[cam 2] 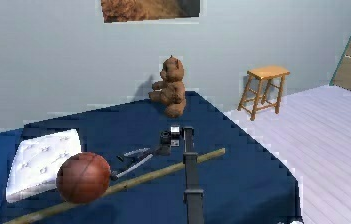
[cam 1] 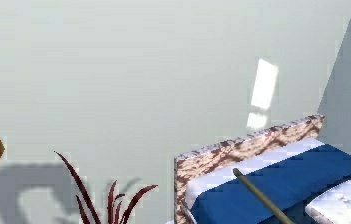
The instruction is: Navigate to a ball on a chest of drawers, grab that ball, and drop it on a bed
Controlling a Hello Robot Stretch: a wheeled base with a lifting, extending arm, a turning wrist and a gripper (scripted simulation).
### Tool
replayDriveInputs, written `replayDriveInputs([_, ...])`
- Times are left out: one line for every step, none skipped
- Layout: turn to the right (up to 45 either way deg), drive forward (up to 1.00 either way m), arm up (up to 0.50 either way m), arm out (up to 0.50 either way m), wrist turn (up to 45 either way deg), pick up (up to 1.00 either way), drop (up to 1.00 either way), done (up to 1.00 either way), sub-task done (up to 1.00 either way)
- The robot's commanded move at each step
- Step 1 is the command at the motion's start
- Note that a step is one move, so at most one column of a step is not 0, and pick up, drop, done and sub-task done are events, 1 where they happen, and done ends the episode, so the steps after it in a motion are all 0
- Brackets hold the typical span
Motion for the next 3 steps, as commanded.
replayDriveInputs([0.0, 0.0, 0.1, 0.0, 0.0, 0.0, 0.0, 0.0, 0.0])
replayDriveInputs([0.0, 0.0, 0.0, -0.08, 0.0, 0.0, 0.0, 0.0, 0.0])
replayDriveInputs([0.0, 0.0, 0.0, 0.0, 0.0, 0.0, 0.0, 1.0, 0.0])
